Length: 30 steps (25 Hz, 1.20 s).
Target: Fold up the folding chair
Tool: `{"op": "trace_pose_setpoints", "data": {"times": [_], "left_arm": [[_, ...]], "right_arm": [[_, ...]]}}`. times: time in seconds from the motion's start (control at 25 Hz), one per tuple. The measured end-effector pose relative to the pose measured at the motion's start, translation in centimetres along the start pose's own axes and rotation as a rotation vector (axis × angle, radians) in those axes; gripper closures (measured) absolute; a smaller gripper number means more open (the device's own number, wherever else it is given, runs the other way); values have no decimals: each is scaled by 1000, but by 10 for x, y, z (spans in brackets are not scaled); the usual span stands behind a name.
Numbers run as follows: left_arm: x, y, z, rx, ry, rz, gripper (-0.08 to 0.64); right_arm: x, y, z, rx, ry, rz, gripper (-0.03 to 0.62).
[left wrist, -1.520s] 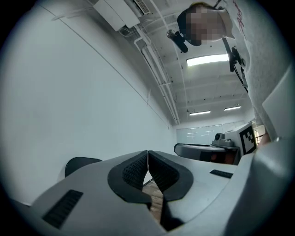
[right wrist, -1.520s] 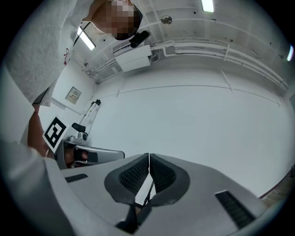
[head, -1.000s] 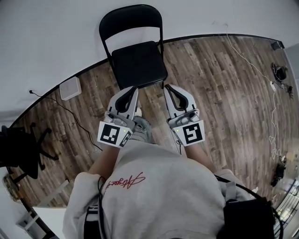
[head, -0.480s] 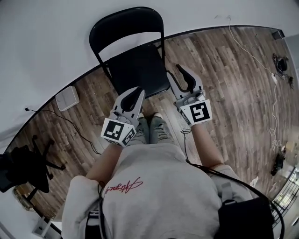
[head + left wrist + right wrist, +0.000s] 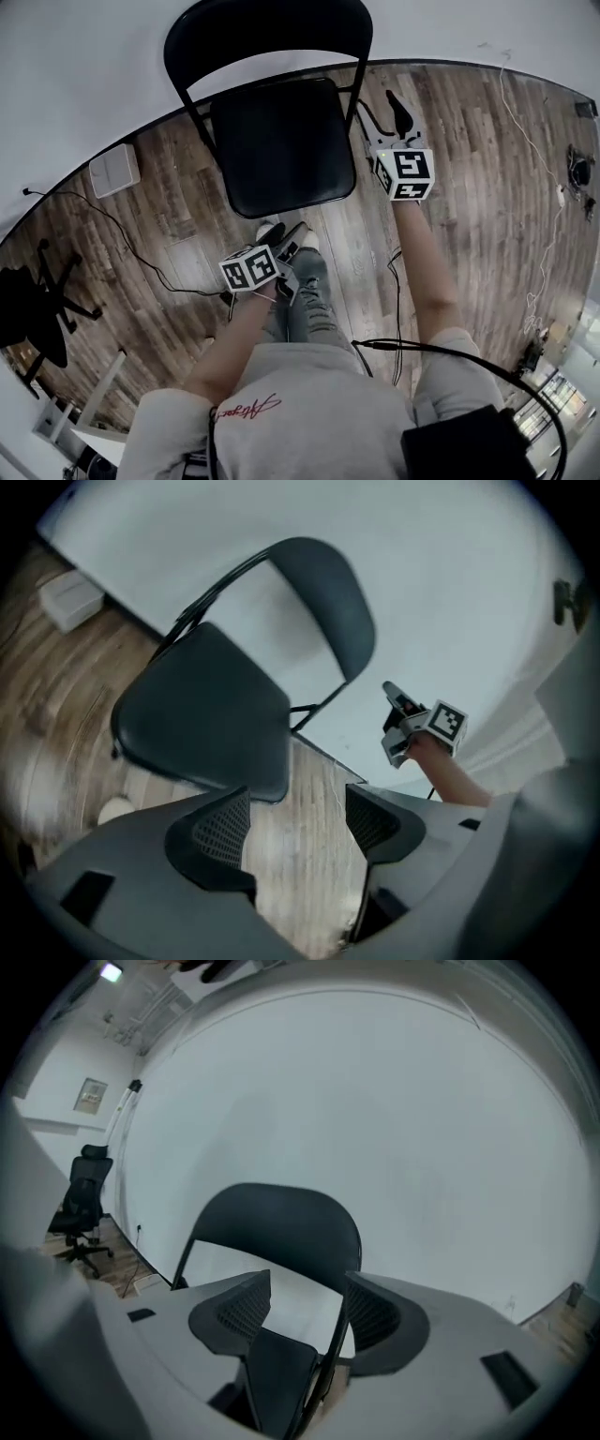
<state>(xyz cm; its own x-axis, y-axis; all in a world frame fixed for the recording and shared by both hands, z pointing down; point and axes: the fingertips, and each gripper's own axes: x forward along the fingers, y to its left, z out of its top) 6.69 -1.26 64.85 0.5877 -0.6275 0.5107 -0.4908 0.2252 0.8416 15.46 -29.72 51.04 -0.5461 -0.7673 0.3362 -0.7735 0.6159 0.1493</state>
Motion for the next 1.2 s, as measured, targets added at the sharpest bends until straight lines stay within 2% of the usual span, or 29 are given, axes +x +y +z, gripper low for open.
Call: {"op": "trace_pose_setpoints", "data": {"times": [0.08,0.16,0.24,0.32,0.52,0.68,0.84,0.92,0.96,1.0,1.04,1.2], "left_arm": [[14,45,-19,-225,-15,54,235],[22,91,-21,-393,-49,86,227],[25,133,-14,-498,-65,98,225],[27,159,-7,-559,-94,96,221],[40,188,6,-596,-156,99,206],[56,190,13,-677,-159,-57,197],[71,194,15,-664,-128,-141,198],[79,192,22,-661,-127,-173,198],[82,190,24,-664,-129,-197,198],[82,187,24,-669,-130,-226,198],[82,185,24,-674,-126,-252,199],[80,181,24,-657,-96,-290,204]], "right_arm": [[35,-20,-35,50,58,-14,360],[68,-38,-59,62,95,-34,359],[95,-45,-74,41,118,-34,359],[117,-49,-83,40,142,-20,357],[141,-65,-100,62,194,-72,356],[154,-68,-110,131,212,-74,356],[169,-69,-108,197,199,-77,357],[174,-72,-108,181,221,-91,364],[174,-75,-109,166,237,-111,385],[173,-80,-109,166,248,-131,469],[172,-82,-110,183,250,-139,506],[172,-83,-108,235,235,-139,517]]}}
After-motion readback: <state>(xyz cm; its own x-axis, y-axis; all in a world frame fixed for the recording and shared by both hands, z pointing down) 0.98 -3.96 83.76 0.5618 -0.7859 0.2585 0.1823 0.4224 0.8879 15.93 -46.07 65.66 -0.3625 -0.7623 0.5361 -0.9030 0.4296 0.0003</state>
